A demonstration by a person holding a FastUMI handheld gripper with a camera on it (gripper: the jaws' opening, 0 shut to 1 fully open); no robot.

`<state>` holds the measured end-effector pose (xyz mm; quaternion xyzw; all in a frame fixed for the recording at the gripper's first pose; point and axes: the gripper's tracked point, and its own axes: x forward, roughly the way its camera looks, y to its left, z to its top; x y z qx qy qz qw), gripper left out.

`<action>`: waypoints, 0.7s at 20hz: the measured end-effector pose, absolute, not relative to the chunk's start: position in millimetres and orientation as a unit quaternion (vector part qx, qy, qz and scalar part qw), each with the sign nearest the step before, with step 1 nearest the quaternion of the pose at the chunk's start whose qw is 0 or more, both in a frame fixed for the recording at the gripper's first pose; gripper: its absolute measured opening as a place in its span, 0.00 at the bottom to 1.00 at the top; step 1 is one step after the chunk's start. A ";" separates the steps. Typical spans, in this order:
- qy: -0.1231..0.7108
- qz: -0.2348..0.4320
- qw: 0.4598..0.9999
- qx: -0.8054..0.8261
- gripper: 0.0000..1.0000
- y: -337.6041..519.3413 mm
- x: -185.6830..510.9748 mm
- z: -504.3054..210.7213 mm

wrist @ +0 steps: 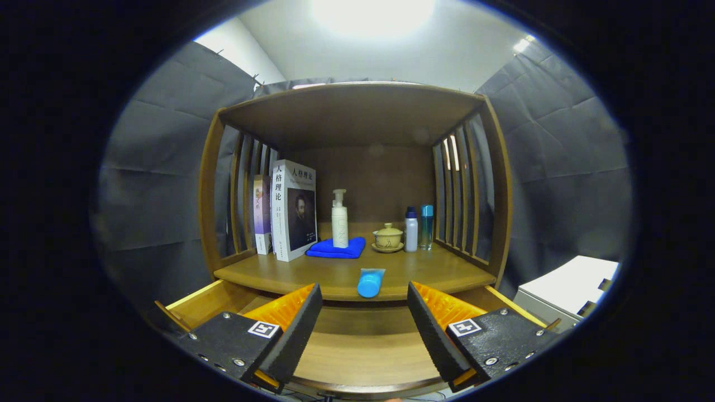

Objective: Pull open the drawer, take out the items inside it, and place them on the countertop above the cabinet.

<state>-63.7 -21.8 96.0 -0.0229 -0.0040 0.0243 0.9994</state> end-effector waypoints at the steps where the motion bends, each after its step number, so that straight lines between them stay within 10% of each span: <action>1: -0.007 0.023 0.999 -0.029 0.94 -21.3 -69.1 92.6; 14: -0.010 0.056 0.996 -0.062 0.94 10.1 -136.0 38.5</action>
